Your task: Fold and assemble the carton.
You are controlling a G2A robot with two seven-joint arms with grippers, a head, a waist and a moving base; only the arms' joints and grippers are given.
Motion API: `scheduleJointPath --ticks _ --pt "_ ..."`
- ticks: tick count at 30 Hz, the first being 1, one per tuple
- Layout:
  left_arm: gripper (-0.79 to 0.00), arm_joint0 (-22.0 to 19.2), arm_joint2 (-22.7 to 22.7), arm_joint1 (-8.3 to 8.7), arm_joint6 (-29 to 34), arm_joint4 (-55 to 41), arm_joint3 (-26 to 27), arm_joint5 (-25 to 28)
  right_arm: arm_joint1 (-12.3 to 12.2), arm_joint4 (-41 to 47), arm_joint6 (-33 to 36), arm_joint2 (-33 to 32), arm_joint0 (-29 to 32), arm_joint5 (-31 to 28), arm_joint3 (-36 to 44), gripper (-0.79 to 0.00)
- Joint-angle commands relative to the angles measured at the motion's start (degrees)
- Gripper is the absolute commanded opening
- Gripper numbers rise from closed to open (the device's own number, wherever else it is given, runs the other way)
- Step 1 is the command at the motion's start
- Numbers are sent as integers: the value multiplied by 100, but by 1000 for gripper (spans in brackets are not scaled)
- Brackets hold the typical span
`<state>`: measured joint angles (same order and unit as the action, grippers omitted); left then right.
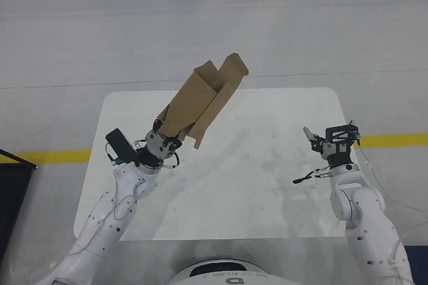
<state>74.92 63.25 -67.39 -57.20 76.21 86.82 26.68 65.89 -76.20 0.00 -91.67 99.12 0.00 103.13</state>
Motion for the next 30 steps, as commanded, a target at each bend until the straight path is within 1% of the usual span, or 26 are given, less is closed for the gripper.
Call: scheduleJointPath --ticks 1,6,7,8,10,13,17,19,23,28,29,30 --pt "-785 0 0 0 0 -1 1 0 0 0 0 0 0 0 0 0" --pt "-785 13 -4 -3 27 -46 -4 4 0 0 0 0 0 0 0 0" --pt "-785 70 -27 -22 67 -384 -18 94 0 0 0 0 0 0 0 0" --pt "-785 107 -73 -50 18 -853 -24 310 0 0 0 0 0 0 0 0" --pt "-785 71 -198 -106 31 -1784 -128 922 0 0 0 0 0 0 0 0" --pt "-785 -128 -378 -183 351 -2838 -388 1616 0 0 0 0 0 0 0 0" --pt "-785 -372 -621 -276 901 -3811 -629 2205 2 21 6 11 -6 -23 0 0" --pt "-785 -446 -723 -311 1201 -4169 -735 2398 7 43 19 22 -24 -51 -7 0" --pt "-785 -509 -784 -357 1614 -4369 -864 2490 7 43 19 22 -24 -51 -7 0" --pt "-785 -500 -762 -380 1990 -3972 -928 2473 7 43 19 22 -24 -51 -7 0" --pt "-785 -504 -778 -387 2061 -3913 -947 2501 12 150 -6 45 -28 -110 22 0" --pt "-785 -515 -789 -396 2121 -3848 -962 2527 37 790 -116 100 -29 -426 103 0"
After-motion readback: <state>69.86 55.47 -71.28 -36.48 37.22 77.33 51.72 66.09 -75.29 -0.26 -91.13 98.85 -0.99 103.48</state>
